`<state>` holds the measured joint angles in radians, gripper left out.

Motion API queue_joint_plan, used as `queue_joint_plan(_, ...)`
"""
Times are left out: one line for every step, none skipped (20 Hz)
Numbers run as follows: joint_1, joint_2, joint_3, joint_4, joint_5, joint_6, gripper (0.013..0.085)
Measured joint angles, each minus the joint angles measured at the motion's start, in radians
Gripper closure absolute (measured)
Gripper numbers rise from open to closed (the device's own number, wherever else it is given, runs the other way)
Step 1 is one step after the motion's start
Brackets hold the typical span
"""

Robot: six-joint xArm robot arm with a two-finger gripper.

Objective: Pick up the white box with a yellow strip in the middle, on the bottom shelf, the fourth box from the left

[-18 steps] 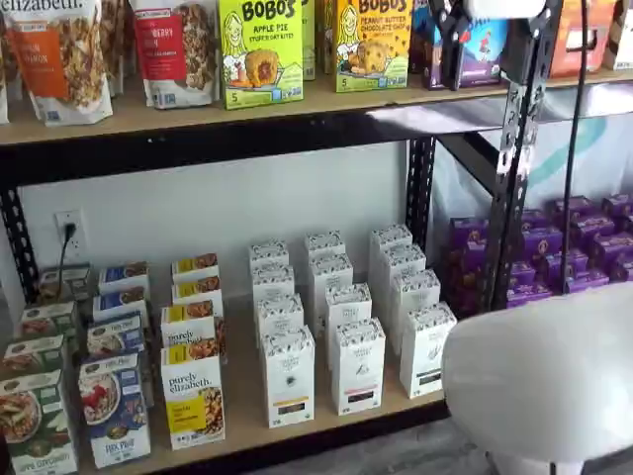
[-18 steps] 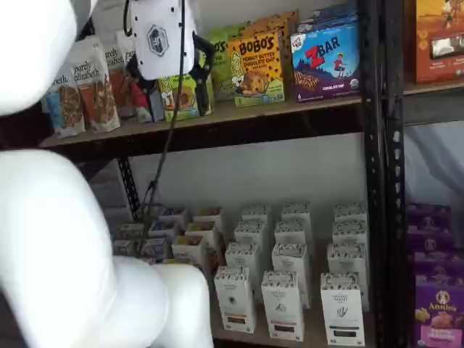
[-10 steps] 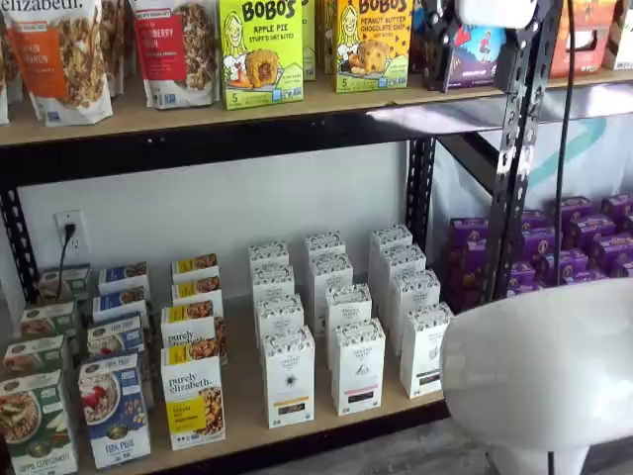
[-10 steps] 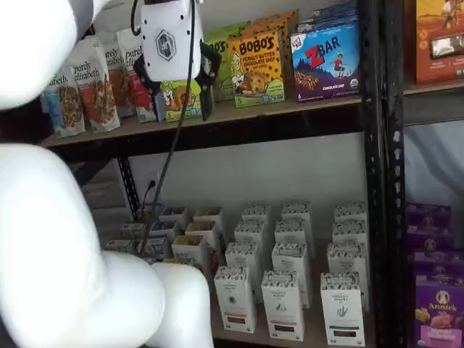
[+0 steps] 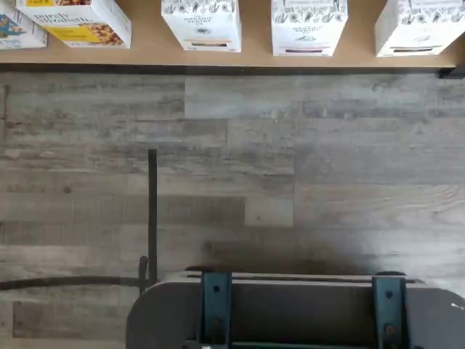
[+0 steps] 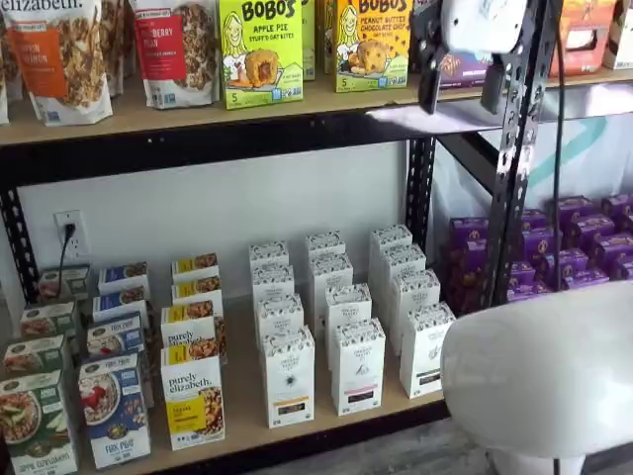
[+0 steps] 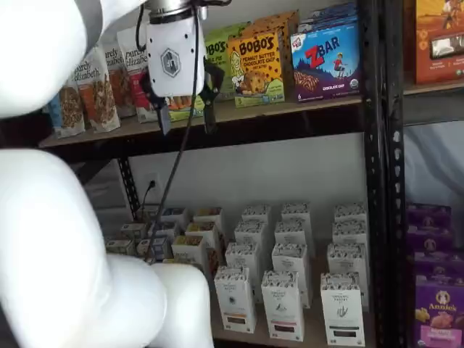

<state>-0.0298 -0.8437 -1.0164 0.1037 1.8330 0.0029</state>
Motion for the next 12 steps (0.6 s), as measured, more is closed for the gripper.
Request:
queue_joint_plan(0.010, -0.006, 0.018, -0.003, -0.017, 0.008, 0.0130)
queue_joint_plan(0.029, -0.021, 0.053, -0.008, -0.056, 0.022, 0.0130)
queue_joint_plan(0.036, -0.028, 0.068, -0.009, -0.073, 0.028, 0.0130)
queue_joint_plan(0.047, -0.035, 0.085, -0.013, -0.092, 0.037, 0.0130)
queue_joint_plan(0.062, -0.041, 0.108, -0.015, -0.113, 0.050, 0.0130)
queue_joint_plan(0.076, -0.043, 0.129, -0.015, -0.129, 0.063, 0.0130)
queue_joint_plan(0.088, -0.044, 0.144, -0.017, -0.140, 0.074, 0.0130)
queue_joint_plan(0.100, -0.045, 0.156, -0.023, -0.152, 0.084, 0.0130)
queue_joint_plan(0.117, -0.047, 0.170, -0.036, -0.166, 0.099, 0.0130)
queue_joint_plan(0.133, -0.054, 0.187, -0.048, -0.188, 0.113, 0.0130)
queue_joint_plan(0.143, -0.066, 0.215, -0.046, -0.224, 0.121, 0.0130)
queue_joint_plan(0.151, -0.074, 0.237, -0.042, -0.252, 0.128, 0.0130)
